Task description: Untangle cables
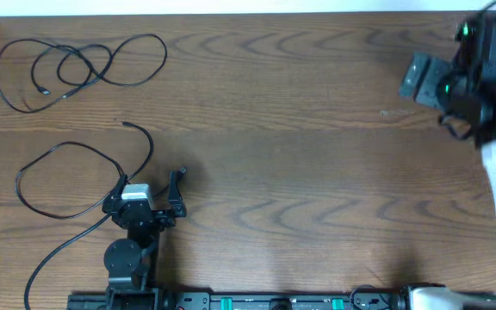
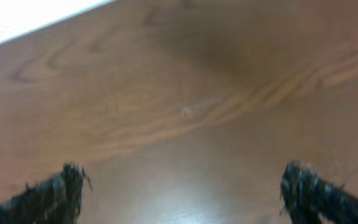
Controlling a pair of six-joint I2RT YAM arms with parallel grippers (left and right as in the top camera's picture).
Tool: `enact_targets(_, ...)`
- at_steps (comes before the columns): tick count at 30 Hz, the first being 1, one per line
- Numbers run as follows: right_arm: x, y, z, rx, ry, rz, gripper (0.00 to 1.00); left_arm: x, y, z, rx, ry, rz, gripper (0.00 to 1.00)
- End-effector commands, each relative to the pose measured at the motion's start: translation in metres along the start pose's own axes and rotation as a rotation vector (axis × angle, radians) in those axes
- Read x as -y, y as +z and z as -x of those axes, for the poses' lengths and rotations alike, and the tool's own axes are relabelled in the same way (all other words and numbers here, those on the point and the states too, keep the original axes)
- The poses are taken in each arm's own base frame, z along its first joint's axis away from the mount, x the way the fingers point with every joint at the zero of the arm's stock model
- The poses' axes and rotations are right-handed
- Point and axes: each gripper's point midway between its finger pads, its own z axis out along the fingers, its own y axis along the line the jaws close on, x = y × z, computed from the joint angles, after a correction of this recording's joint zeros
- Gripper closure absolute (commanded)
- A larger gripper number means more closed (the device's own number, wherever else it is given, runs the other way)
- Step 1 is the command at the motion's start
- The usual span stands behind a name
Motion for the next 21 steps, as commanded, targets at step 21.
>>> enact_targets(21, 0.033, -0.036, -0.121, 0.415, -0.219, 0.199, 0.01, -0.008, 0.000, -0.016, -0.051, 0.010, 0.041, 0.02)
